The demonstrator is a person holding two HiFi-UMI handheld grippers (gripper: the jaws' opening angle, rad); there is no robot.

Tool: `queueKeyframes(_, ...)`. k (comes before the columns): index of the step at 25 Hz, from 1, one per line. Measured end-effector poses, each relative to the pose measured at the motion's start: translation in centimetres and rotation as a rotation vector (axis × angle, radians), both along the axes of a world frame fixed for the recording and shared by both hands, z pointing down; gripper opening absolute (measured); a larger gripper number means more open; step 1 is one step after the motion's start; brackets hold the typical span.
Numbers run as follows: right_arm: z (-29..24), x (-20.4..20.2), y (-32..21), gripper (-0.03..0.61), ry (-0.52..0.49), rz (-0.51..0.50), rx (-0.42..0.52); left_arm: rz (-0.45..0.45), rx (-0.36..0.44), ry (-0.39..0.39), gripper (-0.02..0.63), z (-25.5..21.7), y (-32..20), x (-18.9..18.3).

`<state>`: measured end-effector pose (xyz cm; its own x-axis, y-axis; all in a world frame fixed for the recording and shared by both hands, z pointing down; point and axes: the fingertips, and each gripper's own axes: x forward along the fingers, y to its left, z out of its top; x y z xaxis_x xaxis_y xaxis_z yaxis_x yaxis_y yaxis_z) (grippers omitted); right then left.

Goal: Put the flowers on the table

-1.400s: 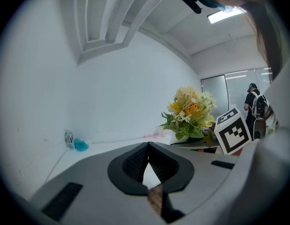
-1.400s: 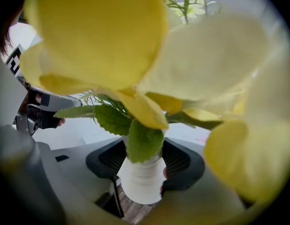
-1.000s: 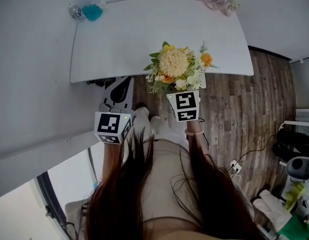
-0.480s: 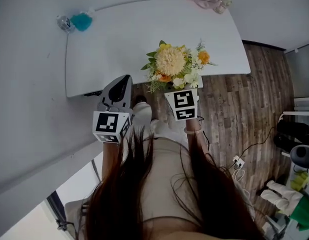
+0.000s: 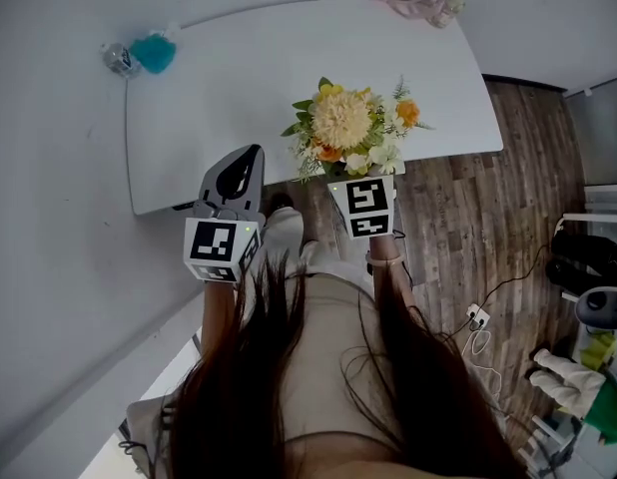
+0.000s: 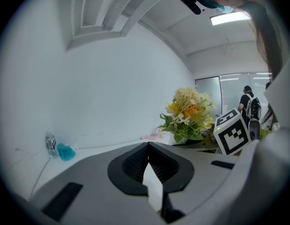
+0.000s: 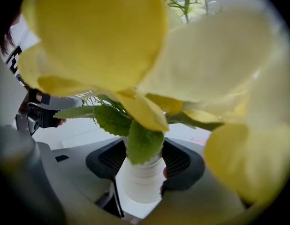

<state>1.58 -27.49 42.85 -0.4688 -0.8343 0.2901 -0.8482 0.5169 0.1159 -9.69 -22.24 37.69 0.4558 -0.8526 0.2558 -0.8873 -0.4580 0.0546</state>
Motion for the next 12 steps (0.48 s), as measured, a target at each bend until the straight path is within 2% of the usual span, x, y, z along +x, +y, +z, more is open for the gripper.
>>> queueKeyframes(12,1.8,-2.6,-3.6,0.255,0.005,0.023,-0.04,0.02,-0.035,0.014,0.003,1.5,-4.1,-2.7)
